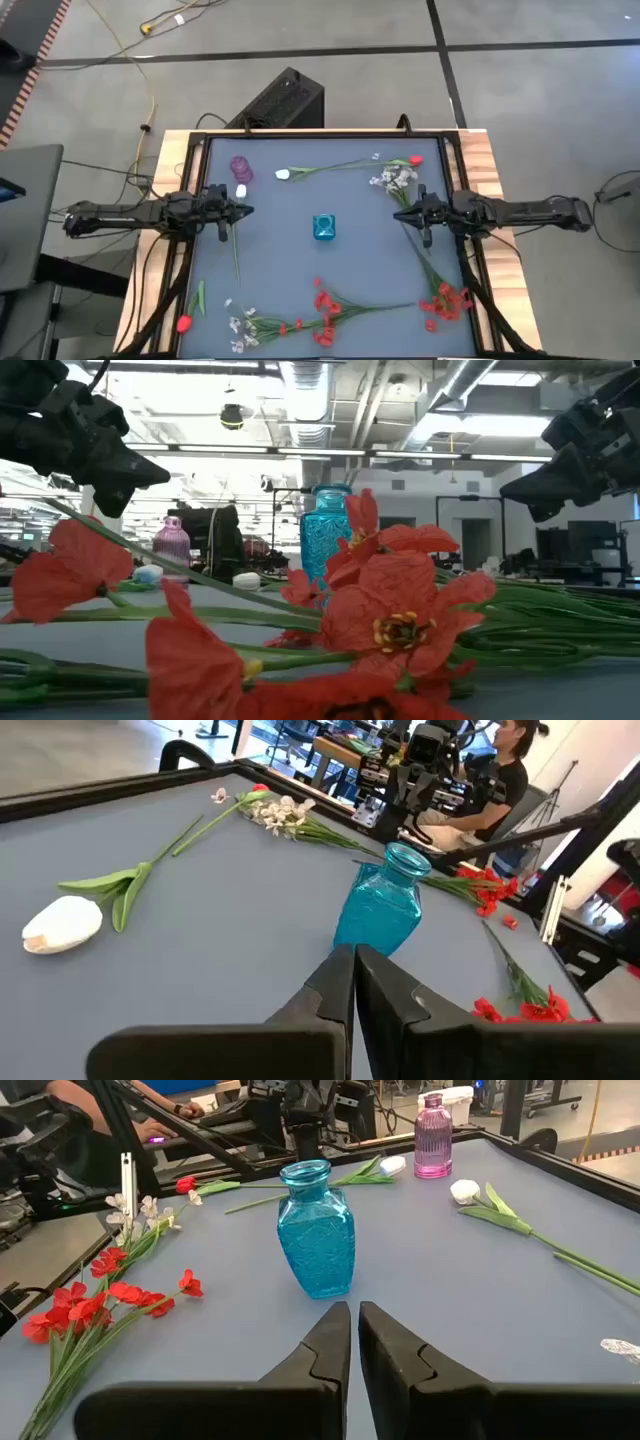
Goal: Sort flowers into vase by color
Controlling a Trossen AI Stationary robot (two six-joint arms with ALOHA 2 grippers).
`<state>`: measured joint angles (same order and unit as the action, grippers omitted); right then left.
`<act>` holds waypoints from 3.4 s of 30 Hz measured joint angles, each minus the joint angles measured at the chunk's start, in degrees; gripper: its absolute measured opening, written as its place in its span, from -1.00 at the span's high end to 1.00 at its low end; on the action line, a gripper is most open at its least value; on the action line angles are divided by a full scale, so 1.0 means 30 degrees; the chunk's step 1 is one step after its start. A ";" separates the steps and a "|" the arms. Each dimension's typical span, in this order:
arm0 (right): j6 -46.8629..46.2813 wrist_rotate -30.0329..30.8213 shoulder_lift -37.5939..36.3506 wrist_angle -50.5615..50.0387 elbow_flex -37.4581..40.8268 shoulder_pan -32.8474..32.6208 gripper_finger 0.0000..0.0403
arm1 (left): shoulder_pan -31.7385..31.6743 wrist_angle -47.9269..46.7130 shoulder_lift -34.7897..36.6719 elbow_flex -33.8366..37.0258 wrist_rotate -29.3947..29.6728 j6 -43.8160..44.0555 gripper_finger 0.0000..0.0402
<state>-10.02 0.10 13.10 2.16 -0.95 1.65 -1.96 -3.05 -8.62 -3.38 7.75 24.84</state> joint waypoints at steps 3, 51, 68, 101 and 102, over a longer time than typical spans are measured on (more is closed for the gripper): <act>0.0000 -0.0007 0.0000 -0.0002 -0.0007 0.0000 0.73 | 0.0000 0.0031 0.0000 0.0000 0.0004 0.0350 1.00; -0.6748 0.1397 1.2722 -1.6886 -1.2109 0.4248 -0.13 | 0.0000 0.1471 -1.1188 -0.7766 -0.0377 -0.6114 0.21; -0.8370 0.2019 1.9724 -1.6946 -1.1987 0.5219 -0.31 | -0.0007 0.0045 -1.1247 -0.7766 0.0177 -0.5677 0.21; -0.7133 0.1329 1.6919 -2.1179 -1.6529 0.5253 0.82 | -0.0007 -0.1210 -1.1242 -0.7756 0.2913 -0.4850 0.21; -0.7088 0.1177 1.6856 -2.2023 -1.7219 0.5253 0.83 | -0.0007 -0.1209 -1.1242 -0.7752 0.2914 -0.4848 0.21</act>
<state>-31.29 3.63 63.67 -63.90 -52.61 17.41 -1.98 -6.68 -42.35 -26.63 16.49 10.30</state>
